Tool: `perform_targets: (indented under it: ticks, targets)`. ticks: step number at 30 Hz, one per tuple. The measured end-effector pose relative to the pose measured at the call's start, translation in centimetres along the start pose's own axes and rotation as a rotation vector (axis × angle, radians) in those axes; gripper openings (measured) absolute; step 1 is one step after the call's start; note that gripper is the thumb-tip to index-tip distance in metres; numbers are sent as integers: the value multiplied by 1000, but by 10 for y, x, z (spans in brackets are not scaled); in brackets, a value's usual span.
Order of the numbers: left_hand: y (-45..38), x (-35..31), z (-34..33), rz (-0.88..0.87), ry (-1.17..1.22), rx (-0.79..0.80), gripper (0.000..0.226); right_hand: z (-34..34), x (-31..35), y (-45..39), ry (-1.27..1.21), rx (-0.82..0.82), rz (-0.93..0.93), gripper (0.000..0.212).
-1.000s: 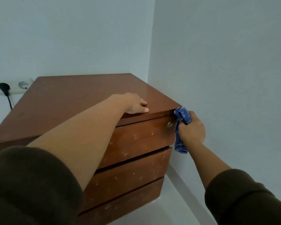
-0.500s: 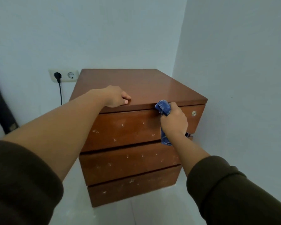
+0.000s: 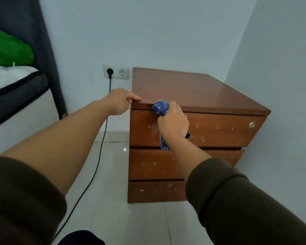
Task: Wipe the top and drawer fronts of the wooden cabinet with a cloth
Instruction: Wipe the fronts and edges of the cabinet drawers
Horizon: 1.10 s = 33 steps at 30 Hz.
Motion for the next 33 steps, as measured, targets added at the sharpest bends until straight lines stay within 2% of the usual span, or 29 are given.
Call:
perform_targets:
  ticks: [6, 9, 14, 16, 23, 27, 31, 33]
  targets:
    - [17, 18, -2, 72, 102, -60, 41, -16, 42, 17, -16, 37, 103, 21]
    - [25, 18, -2, 88, 148, -90, 42, -22, 59, 24, -9, 103, 234, 23]
    - [28, 23, -10, 282, 436, -144, 35, -12, 55, 23, 106, 218, 448, 25]
    - [29, 25, -17, 379, 528, -169, 34, -3, 41, 17, 147, 212, 461, 28]
    - [31, 34, -43, 687, 544, -303, 47, 15, 5, -1, 359, 116, 463, 35]
    - [33, 34, -51, 750, 578, -335, 47, 6, -3, 5, 401, 125, 469, 36]
    - [32, 36, -55, 776, 600, -376, 45, -3, -12, 13, 451, 104, 484, 59]
    - [32, 36, -57, 771, 592, -408, 43, -7, -16, 14, 477, 101, 498, 64]
Point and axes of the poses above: each hand's wrist, its own y-axis away from the middle knuckle, its own z-axis out of the back of the hand, x = y × z, the point moved 6 cm from there along -y, towards the middle knuckle, and after that the axes turned 15 degrees about -x, right-handed, at the moved point
